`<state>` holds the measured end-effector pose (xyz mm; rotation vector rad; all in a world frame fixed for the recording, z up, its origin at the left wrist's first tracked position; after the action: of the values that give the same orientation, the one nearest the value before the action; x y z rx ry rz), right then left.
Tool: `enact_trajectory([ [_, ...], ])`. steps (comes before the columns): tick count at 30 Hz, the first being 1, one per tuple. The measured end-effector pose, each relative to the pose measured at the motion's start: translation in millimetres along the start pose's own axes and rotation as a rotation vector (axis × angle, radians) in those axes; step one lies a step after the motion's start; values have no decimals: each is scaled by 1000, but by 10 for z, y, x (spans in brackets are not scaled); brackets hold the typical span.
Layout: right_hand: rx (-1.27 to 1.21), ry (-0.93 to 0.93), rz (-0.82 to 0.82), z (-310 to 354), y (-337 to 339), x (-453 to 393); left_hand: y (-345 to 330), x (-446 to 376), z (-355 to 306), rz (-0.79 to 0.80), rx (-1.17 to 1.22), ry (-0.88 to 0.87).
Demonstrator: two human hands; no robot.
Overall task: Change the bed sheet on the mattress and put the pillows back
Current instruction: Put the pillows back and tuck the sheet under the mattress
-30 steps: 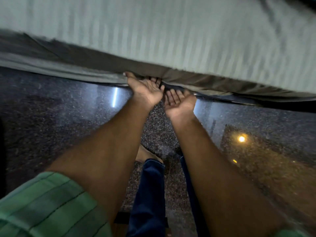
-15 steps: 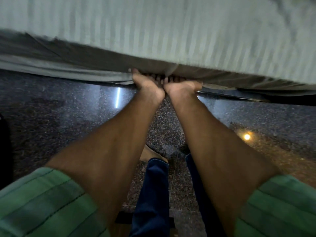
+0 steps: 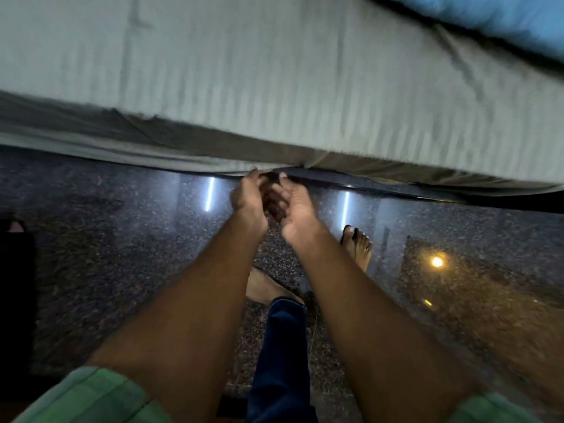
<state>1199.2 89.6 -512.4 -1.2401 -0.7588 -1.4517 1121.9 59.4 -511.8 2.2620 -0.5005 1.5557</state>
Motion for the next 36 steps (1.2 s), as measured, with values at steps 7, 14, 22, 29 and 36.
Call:
enact_trajectory([
  [7,-317,-28,2,49,-903,114,628,-285,-1049,-78,166,-162],
  [14,-224,42,-344,20,-934,-66,857,-449,-1232,-257,148,-131],
  [22,-109,56,-375,-41,-898,-278,744,-514,-1139,-244,163,-50],
  [29,-18,-40,-206,-355,-831,-426,910,-493,-958,-192,-139,113],
  [36,-182,-65,-136,-282,-977,-510,949,-711,-1080,2,-113,138],
])
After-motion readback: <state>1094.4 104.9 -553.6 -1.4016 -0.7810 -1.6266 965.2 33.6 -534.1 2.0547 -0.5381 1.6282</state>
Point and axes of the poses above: each hand's wrist, its own x-axis away from the middle knuckle, its own y-axis out of the back of the hand, z = x × y, the point moved 5 cm from there along -x, towards the middle knuckle, and after that the axes turned 9 degrees about -x, right-handed, at the moved point
